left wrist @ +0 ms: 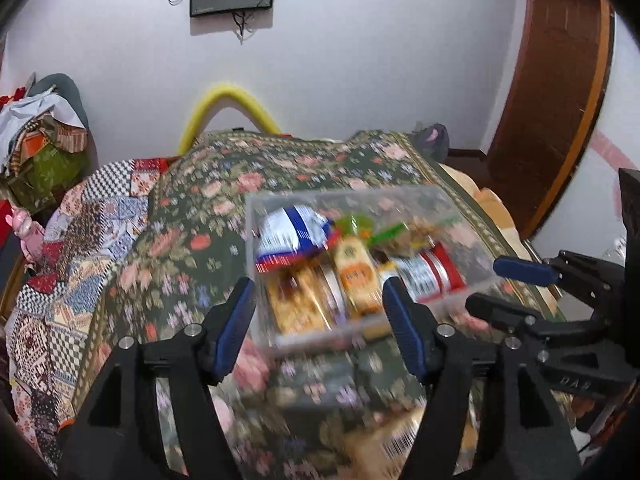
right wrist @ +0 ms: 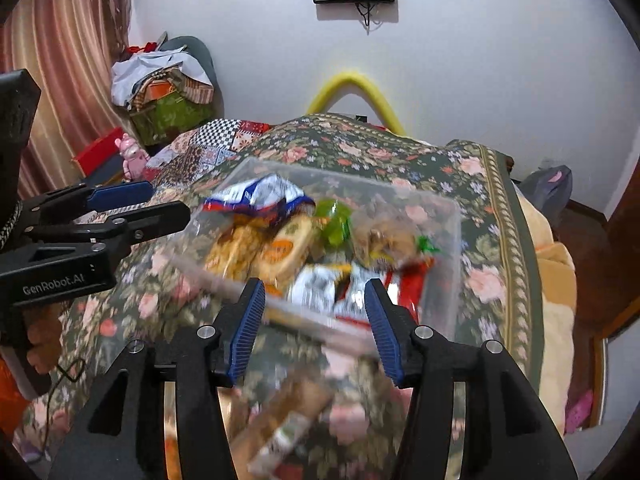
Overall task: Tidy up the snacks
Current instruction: 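Grasp the barcode bread loaf with left gripper while right gripper grasps cracker roll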
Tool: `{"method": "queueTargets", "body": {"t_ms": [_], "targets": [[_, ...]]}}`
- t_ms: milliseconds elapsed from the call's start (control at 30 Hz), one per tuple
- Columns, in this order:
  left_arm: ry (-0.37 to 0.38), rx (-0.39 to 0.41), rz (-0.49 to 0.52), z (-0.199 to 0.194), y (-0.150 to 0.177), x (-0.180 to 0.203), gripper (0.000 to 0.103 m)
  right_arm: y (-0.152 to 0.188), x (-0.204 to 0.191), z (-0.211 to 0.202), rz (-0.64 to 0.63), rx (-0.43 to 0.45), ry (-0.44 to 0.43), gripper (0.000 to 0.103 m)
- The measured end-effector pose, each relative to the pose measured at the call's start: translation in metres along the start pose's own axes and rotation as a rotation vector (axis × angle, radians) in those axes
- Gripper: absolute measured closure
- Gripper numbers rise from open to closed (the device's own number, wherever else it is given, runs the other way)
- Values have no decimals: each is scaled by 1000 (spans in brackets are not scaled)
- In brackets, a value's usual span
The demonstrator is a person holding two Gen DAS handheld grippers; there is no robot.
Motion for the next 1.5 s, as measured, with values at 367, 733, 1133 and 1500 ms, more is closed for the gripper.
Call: {"method": "queueTargets", "body": {"t_ms": [367,733,1133,1500], "targets": [[111,-144,1,2,72,45,33,57,18,-15,82,-66,-6,50],[105,-210,1,25,108,68,22,90,14,-7,100,-125,-14,50],[117,-176,-31,32,112,28,6,95,4,18,147,-190,-87,50],[190,-199,-182,16,112,5,8,95,-6,40,163,-247,-117,54]]}}
Point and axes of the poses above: each gripper's, at about its wrist camera, not at the fingertips, and z roughly the way its jaws point, x to its right, y to its underside, the point moved 3 cm from there along z, roughly the way its jaws point, and after that the axes turned 8 degrees about z, right-handed, at the moved point
